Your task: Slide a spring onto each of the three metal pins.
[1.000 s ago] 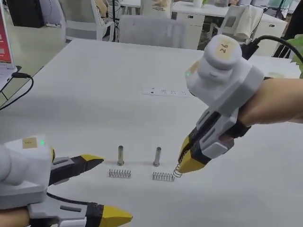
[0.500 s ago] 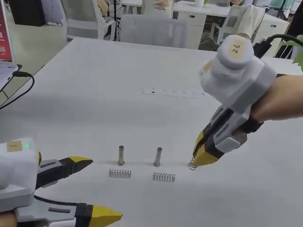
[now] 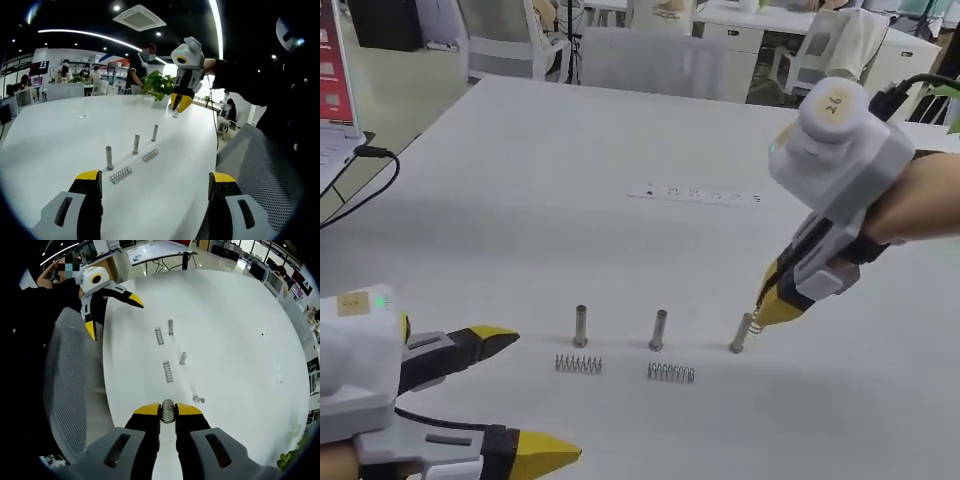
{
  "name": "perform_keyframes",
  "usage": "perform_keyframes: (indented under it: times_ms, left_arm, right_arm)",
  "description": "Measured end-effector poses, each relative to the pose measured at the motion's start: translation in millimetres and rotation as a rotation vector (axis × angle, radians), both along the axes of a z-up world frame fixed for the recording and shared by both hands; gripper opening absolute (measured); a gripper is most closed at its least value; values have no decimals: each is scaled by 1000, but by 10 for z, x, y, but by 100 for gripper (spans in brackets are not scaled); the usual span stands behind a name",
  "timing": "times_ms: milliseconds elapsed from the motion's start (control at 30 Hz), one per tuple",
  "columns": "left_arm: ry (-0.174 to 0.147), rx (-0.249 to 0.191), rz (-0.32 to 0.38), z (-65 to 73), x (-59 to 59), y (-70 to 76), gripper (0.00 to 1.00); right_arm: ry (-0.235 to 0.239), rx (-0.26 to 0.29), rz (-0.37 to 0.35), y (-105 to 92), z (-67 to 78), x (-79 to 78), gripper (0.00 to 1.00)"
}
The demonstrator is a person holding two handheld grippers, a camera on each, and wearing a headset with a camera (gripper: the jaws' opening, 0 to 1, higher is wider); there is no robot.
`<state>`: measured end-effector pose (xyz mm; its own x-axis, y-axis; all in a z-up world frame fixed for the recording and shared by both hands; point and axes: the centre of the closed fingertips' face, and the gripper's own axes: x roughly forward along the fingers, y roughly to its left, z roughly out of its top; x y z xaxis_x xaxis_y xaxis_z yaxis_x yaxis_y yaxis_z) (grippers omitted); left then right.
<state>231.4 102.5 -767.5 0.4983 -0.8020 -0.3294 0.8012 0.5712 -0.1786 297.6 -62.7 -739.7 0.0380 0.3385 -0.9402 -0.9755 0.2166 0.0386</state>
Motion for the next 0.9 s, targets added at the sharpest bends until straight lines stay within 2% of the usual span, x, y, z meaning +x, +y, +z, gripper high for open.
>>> perform_keyframes:
  times_ms: [133, 267, 433, 900]
  left_arm:
    - [0, 2, -2, -6, 0, -6, 84]
    - [-2, 1, -4, 4, 3, -14, 84]
    - [-2, 3, -5, 3, 0, -10, 84]
    - [3, 0, 2, -2, -1, 7, 83]
  right_arm:
    - [-13, -17, -18, -49, -68, 83, 8]
    - [-47, -51, -30, -106, -144, 198, 8]
    - [-68, -57, -42, -120, -206, 307, 8]
    - [-72, -61, -80, -138, -338, 503, 8]
